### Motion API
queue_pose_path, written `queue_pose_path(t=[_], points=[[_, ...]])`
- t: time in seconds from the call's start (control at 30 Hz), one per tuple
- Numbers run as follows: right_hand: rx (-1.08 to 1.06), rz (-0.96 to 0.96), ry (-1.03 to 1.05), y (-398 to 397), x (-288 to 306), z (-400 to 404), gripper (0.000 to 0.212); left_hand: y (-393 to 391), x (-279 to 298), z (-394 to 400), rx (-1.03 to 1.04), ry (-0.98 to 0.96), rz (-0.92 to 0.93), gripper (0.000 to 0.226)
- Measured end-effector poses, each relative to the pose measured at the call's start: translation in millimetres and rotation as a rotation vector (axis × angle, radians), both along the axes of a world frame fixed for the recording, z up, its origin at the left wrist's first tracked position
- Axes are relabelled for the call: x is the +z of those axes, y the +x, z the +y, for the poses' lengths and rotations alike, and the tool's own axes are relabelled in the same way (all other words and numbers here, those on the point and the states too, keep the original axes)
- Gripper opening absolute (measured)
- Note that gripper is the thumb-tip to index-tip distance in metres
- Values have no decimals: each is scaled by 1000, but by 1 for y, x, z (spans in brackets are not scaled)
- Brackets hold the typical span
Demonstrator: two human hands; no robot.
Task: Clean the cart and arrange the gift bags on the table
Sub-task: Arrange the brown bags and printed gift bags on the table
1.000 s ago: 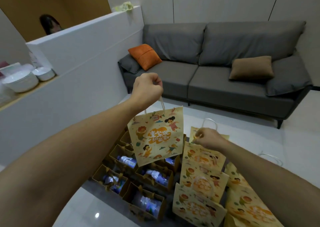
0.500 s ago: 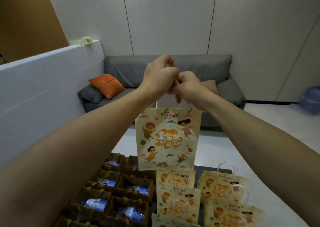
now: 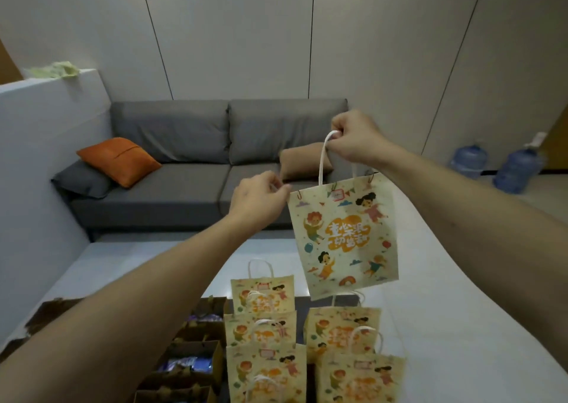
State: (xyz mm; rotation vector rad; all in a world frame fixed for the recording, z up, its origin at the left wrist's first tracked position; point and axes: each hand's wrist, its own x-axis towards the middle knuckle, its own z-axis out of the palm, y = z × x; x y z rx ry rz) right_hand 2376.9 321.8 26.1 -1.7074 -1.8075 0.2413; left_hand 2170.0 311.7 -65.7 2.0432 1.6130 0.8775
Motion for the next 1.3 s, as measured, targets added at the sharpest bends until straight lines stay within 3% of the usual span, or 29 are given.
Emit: queue_pose_path(t=[0.2,0.57,0.7,0.87,1.3], points=[[-52,-38,-42,44,-40,23,33,30,-44,13,-16,-135,67,23],[31,-173,-484,66,-194,63,19,38,-126,20,27,-307,111,22],[71,-207,-604,64,-249,73,26,28,-147,21,32,-375,107,25],[112,-235,-627,57,-300,72,10,15,-170,13,70,-455,128,24],[-25,-146,-607,92,-344,41,22,36,-219,-11,45,-507,177,24]])
